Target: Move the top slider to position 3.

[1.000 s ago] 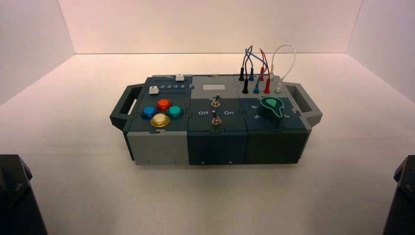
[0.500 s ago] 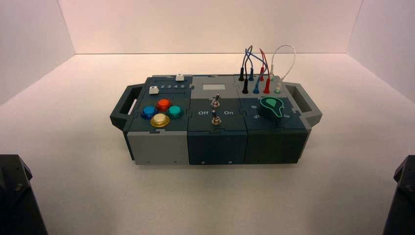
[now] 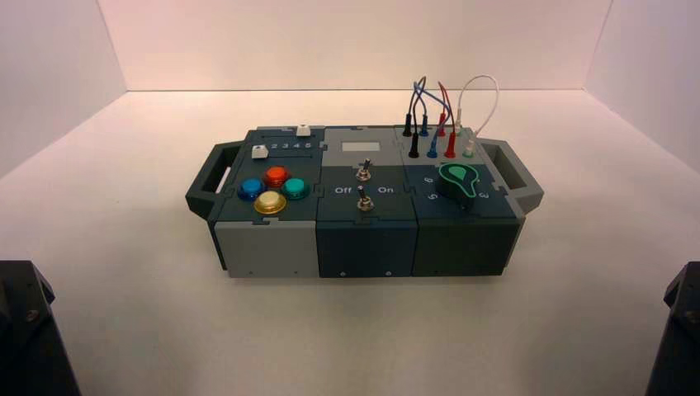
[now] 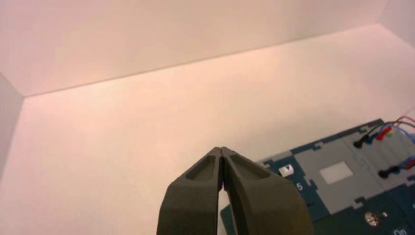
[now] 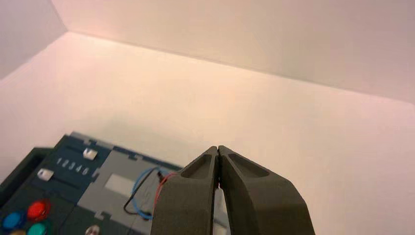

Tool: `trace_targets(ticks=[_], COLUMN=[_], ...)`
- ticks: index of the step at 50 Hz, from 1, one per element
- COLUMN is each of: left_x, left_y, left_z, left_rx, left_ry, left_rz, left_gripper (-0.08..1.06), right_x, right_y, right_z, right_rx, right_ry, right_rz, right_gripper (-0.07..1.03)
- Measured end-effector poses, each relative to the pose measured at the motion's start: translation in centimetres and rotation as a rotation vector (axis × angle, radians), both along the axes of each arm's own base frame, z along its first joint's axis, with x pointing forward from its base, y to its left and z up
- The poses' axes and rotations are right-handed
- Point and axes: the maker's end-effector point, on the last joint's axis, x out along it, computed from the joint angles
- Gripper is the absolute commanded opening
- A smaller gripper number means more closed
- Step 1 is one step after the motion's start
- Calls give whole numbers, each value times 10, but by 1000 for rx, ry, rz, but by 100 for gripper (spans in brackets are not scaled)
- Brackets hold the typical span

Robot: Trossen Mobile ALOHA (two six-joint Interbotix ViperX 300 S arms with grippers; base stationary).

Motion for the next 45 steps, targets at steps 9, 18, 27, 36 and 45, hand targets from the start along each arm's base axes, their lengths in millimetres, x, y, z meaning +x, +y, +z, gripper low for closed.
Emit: trace_targets(ticks=[9,18,27,36,45], left_x=[2,5,7,7,6], left_y=[-4,-13,-17,-17,-17], left_z=[-6,-11,-21,-25,-26], left_rx=[6,15,29,41,44], left_ry=[22,48,81,96,103], left_rz=[-12,-38,-48,-53,-53], left_gripper=[-3,-3,-3,-3,-3], right_x=[-2,1,7,11,14], right_y=[26,62,86,102,126], right_z=[-17,-36,-59,-78,-88], right_rx=[-23,-64,-112,-152,-191], right_ry=[87,167,258,324,374], right_rz=[79,175,227,258,311], right_gripper=[-2,-2,-2,-2,-2])
